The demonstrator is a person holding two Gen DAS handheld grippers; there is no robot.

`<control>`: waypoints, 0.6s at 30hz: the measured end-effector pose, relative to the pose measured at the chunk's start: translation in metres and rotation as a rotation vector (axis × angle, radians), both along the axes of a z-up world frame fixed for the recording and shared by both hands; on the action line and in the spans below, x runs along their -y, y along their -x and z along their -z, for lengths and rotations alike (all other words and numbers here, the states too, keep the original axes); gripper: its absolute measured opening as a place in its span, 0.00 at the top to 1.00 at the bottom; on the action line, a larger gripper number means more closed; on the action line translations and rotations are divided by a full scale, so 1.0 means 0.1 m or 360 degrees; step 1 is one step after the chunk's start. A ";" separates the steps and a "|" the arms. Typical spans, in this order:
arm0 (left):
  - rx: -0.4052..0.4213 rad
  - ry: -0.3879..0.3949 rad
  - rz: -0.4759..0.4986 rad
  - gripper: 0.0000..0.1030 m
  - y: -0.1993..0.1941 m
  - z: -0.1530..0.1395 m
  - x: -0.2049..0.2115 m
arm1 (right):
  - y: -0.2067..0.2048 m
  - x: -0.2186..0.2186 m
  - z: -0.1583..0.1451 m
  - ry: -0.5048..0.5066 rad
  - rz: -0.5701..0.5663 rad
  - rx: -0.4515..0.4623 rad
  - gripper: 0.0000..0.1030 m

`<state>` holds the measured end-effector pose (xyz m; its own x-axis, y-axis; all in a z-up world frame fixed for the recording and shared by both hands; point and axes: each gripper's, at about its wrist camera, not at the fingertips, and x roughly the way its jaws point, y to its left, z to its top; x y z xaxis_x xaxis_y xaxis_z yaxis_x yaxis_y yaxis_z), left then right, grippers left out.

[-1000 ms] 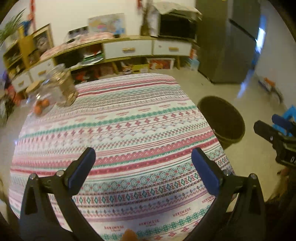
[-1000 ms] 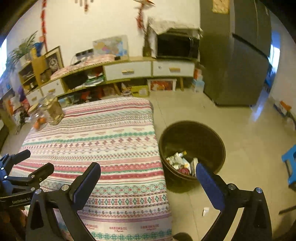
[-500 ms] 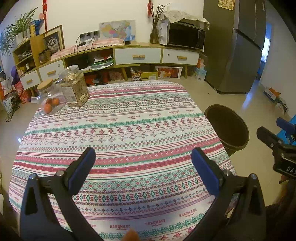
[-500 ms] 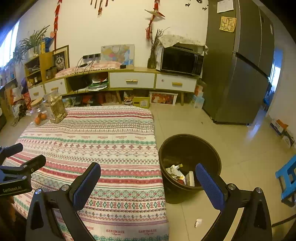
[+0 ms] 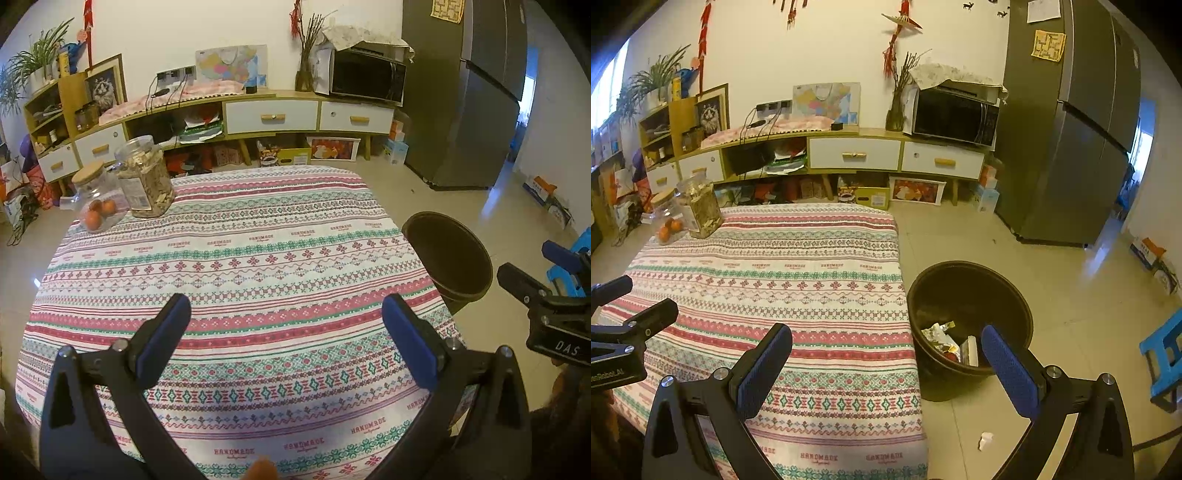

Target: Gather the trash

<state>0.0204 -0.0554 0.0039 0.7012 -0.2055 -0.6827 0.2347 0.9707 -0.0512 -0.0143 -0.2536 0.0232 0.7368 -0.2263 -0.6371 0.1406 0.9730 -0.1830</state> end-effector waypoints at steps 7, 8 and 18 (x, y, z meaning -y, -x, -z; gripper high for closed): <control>-0.0006 0.0001 0.0004 0.00 0.00 0.00 -0.01 | -0.01 0.01 0.01 -0.0002 0.0003 -0.0009 0.00; -0.0006 0.0003 0.0003 0.00 0.00 0.00 -0.01 | -0.01 0.01 0.02 -0.0003 0.0004 -0.0011 0.00; -0.0021 0.0013 0.0005 0.00 0.00 0.02 -0.02 | -0.01 0.01 0.02 -0.0001 0.0001 -0.0010 0.00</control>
